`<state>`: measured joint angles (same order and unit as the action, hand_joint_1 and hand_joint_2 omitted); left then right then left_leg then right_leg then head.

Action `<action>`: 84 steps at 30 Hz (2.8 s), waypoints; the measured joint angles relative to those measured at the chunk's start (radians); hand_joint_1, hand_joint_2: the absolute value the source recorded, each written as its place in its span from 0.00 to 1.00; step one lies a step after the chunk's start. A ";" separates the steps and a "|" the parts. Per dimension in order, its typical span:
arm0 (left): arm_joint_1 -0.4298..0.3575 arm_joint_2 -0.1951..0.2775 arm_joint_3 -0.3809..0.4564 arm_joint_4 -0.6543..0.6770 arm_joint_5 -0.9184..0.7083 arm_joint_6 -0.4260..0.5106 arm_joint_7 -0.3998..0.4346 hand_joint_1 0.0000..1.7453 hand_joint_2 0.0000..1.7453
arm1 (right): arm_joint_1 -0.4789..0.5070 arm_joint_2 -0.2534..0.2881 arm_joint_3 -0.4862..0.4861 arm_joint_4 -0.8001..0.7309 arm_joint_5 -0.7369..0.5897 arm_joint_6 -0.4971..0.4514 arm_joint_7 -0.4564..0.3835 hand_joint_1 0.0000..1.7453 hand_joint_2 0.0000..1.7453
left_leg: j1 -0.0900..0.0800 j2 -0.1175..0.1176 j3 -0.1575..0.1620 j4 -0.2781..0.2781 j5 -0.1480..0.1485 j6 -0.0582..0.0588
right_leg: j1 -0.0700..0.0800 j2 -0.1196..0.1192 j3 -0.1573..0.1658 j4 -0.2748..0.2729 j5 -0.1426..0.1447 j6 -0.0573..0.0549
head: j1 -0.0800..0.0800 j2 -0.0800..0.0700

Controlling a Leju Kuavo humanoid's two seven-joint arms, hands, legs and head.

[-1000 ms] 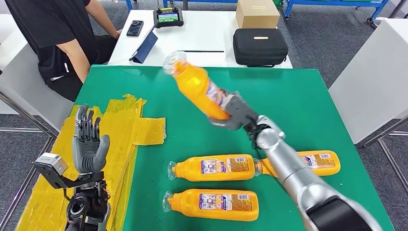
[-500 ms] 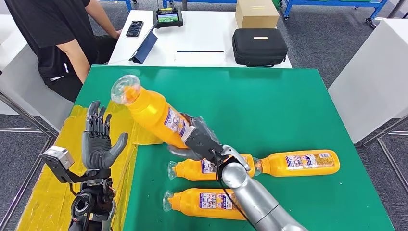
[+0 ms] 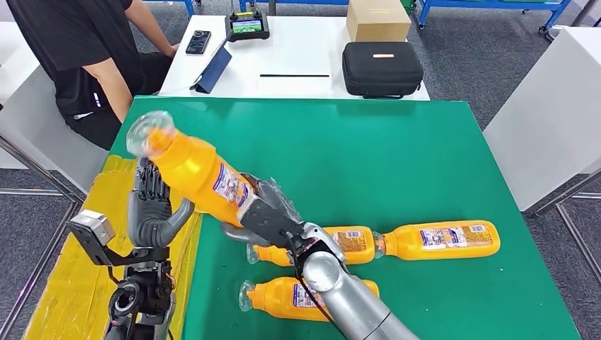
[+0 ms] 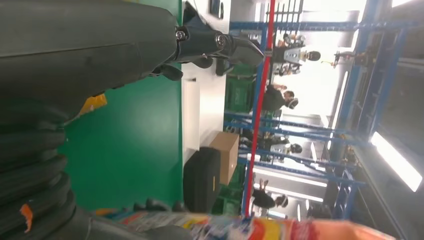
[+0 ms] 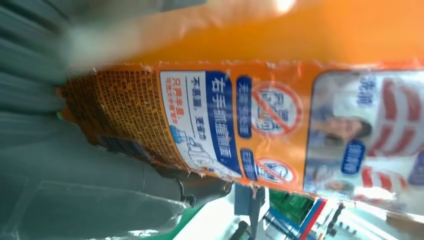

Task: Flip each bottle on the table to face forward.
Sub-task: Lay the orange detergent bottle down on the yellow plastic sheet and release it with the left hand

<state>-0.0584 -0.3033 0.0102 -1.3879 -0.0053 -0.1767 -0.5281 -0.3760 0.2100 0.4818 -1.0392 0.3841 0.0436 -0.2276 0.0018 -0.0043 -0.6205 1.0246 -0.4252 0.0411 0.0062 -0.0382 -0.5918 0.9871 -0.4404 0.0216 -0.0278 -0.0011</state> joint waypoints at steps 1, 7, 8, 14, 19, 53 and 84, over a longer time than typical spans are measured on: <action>0.000 0.000 -0.006 -0.002 0.009 -0.013 0.005 0.00 1.00 | -0.005 0.004 -0.002 0.005 0.008 -0.009 0.005 1.00 1.00 | 0.000 0.000 0.000 0.000 0.000 0.000 | 0.000 0.000 0.000 0.000 0.000 0.000 | 0.000 0.000; -0.011 -0.001 -0.069 0.006 0.109 -0.147 0.028 0.00 1.00 | -0.087 0.024 -0.050 0.086 0.047 -0.074 0.010 1.00 1.00 | 0.000 0.000 0.000 0.000 0.001 -0.001 | 0.000 0.000 0.000 0.000 0.001 0.000 | 0.000 0.000; -0.017 -0.001 -0.080 0.012 0.125 -0.162 0.031 0.00 1.00 | -0.106 0.029 -0.062 0.108 0.053 -0.083 0.009 1.00 1.00 | -0.001 0.000 0.000 0.000 0.001 -0.001 | 0.000 0.000 0.000 0.000 0.001 0.000 | 0.000 0.000; -0.057 -0.001 -0.124 0.057 0.186 -0.201 0.056 0.00 1.00 | -0.189 0.075 -0.111 0.246 0.101 -0.132 0.012 1.00 1.00 | 0.000 0.000 0.000 0.000 0.002 -0.001 | 0.000 0.000 0.000 0.000 0.002 0.000 | 0.000 0.000; -0.074 -0.002 -0.126 0.083 0.196 -0.201 0.058 0.00 1.00 | -0.207 0.094 -0.126 0.307 0.109 -0.147 0.008 1.00 1.00 | 0.000 0.000 0.000 0.000 0.001 -0.001 | 0.000 0.000 -0.001 0.000 0.002 0.000 | 0.000 0.000; 0.005 0.023 -0.026 0.129 0.248 -0.140 0.036 0.88 1.00 | -0.084 0.133 0.231 0.377 0.170 -0.161 0.029 1.00 1.00 | 0.000 0.003 -0.001 0.000 0.001 -0.002 | 0.000 0.004 -0.004 0.000 0.002 -0.003 | 0.000 0.000; 0.042 0.025 -0.027 0.034 -0.254 0.274 -0.025 1.00 1.00 | 0.030 0.115 0.183 0.257 0.328 -0.177 0.013 0.00 0.00 | 0.001 0.005 -0.002 0.000 0.001 -0.002 | 0.000 0.005 -0.004 0.000 0.003 -0.003 | 0.000 0.000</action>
<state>-0.0165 -0.2780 -0.0172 -1.3541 -0.2596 0.0969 -0.5527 -0.3465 0.3251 0.6652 -0.7819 0.7123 -0.1330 -0.2151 0.0023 0.0005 -0.6229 1.0244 -0.4239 0.0390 0.0066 -0.0335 -0.5963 0.9870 -0.4378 0.0187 -0.0279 -0.0011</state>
